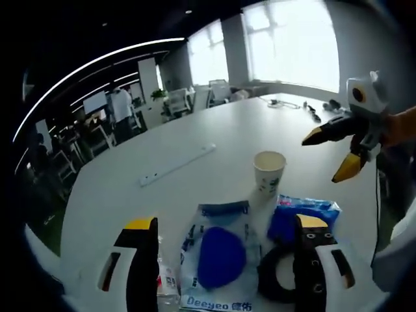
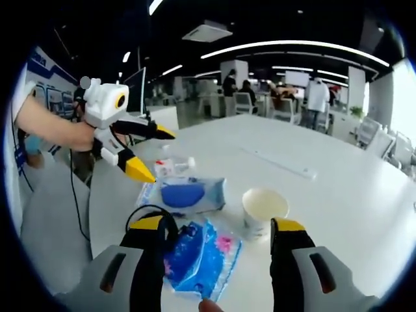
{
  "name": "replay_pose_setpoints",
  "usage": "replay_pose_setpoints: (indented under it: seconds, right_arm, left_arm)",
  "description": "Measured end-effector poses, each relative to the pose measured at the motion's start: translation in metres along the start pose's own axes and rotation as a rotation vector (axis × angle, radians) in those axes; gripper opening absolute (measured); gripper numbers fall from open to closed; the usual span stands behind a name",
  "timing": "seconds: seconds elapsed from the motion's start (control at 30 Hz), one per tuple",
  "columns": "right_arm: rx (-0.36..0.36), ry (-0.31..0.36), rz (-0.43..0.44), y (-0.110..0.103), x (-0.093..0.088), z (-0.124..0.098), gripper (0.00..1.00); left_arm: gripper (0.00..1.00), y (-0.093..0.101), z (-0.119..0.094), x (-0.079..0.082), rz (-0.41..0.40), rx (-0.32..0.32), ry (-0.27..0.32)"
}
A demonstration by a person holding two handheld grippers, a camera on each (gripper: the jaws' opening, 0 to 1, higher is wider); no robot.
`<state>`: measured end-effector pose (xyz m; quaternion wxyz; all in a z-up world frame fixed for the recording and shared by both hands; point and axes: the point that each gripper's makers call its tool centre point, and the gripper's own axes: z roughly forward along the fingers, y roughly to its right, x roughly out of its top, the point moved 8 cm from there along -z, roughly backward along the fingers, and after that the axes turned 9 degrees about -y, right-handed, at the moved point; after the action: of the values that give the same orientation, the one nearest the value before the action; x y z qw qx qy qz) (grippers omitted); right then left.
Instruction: Arrange the tabletop items into an orderly group along one side of the table until the central work area is clear of visible clutter.
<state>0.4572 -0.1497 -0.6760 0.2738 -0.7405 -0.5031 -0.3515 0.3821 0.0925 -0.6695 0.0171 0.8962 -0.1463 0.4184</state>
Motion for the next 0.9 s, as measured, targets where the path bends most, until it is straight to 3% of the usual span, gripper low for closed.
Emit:
replay_pose_setpoints:
  seconds: [0.53,0.9]
  right_arm:
    - [-0.002,-0.008,-0.004,-0.017,0.002,-0.001,0.62]
    - [-0.005,-0.007,-0.004,-0.023,0.006,0.000,0.62]
  left_arm:
    - [0.82,-0.020,-0.025,-0.023,-0.022,0.032,-0.006]
    - [0.81,-0.025,-0.029,-0.028,-0.027,0.038,-0.003]
